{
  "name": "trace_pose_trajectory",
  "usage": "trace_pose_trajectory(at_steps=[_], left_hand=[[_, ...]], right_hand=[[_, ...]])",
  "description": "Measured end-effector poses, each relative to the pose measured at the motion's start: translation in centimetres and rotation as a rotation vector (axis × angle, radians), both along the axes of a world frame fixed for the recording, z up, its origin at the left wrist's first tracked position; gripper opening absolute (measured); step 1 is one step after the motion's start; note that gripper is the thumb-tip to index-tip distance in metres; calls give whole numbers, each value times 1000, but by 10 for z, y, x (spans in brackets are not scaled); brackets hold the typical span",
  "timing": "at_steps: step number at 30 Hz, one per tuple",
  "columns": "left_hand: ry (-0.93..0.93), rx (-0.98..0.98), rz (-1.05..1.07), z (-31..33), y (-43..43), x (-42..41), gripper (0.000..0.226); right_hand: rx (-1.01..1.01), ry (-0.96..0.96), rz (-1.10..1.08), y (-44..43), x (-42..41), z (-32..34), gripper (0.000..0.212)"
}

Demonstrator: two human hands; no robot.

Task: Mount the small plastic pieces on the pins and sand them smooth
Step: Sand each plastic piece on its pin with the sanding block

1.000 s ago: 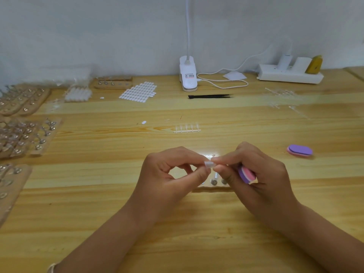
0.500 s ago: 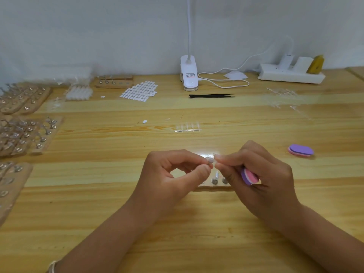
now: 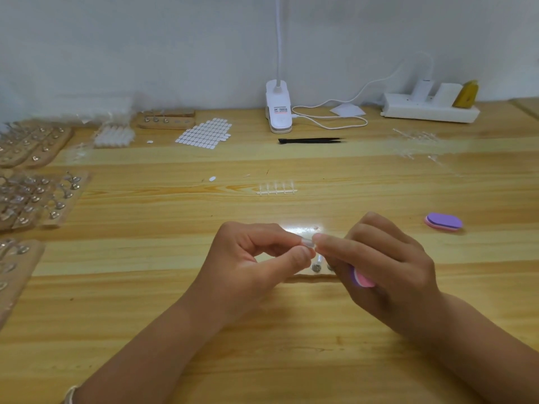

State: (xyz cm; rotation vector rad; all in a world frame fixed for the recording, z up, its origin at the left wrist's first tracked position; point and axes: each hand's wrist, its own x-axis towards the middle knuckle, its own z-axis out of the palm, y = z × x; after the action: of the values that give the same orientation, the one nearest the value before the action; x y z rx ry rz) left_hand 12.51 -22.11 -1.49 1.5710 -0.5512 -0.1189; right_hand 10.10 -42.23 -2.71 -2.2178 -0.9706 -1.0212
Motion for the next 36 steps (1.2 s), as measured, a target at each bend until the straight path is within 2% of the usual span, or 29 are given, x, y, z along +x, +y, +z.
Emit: trace_pose_trajectory(at_steps=[3,7,11,14,18,22,27,33,36], left_hand=[[88,-40,-35,0,1,0,10],[195,-108,-58,-2,0,0,9],[217,-82,-53,0,0,1,7],[212,-89,-53,3,-1,0,14],[251,-112,-85,5,-2,-1,22],[174,-82,-34,5,-3,-1,44],[1,-115,31,4,-4,-3,32],[56,-178,-11,6,-4,-4,30],[19,-176,-8,5,-3,-2,27]], right_hand=[[-14,-9,14,-2,1,1,20],[-33,-10,34,-3,4,-2,34],[-29,24,-6,-2,5,-2,17],[73,38,-111,4,2,-1,8],[207,90,-199,8,-3,2,15],[309,208,-209,8,-4,5,15],[351,277,-158,13,-7,9,8],[370,311,-110,16,-9,12,5],[345,392,-64,10,-10,12,15]])
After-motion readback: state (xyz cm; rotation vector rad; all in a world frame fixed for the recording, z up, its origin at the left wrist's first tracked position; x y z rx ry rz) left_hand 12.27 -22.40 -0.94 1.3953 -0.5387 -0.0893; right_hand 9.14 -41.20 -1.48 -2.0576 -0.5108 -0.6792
